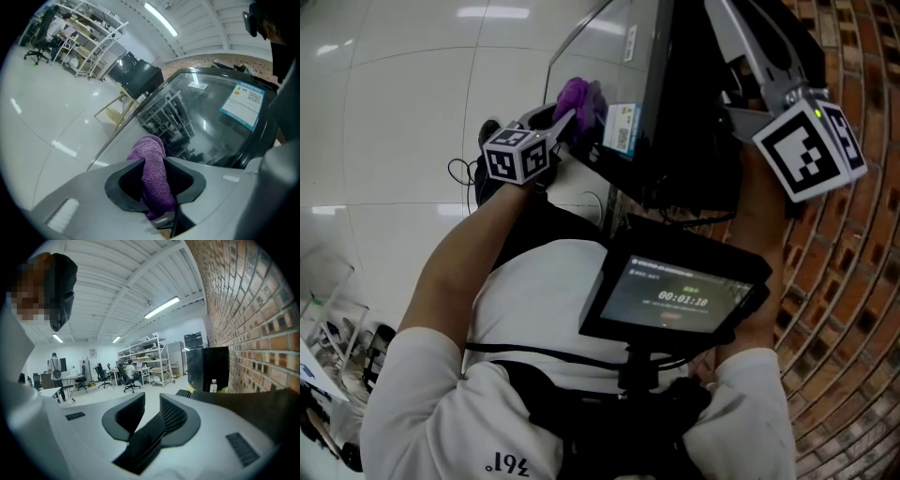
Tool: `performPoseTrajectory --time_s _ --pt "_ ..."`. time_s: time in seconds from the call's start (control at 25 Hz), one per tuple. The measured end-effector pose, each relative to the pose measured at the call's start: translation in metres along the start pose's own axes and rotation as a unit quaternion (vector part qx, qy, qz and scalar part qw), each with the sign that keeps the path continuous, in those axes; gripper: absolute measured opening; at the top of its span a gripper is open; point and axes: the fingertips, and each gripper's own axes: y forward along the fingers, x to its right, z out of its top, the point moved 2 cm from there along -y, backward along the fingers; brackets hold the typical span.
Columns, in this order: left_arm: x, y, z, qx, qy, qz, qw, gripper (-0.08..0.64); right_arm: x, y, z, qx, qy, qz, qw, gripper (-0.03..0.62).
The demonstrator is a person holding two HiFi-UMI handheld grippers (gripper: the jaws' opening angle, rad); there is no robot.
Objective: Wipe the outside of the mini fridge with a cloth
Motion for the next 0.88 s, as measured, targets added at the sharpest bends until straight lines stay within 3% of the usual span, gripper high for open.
performPoseTrajectory --time_s 0.48,0.72,0.88 --pt "-0.051 0.019 -0.045 -0.077 0.012 0.066 0.9947 0.115 -0.001 0.001 0.000 0.000 0.001 0.002 1.000 0.091" --pt "-0.040 0.012 -0.028 -0.045 -0.008 0.056 0.9974 0.115 0.001 0.000 -0.001 0.001 0.003 -0.002 1.000 0.091" --pt "-0.004 -0.009 0.009 0.016 -0.052 0.009 0.9985 0.115 0.000 -0.001 0.000 0.000 0.001 -0.001 1.000 0.091"
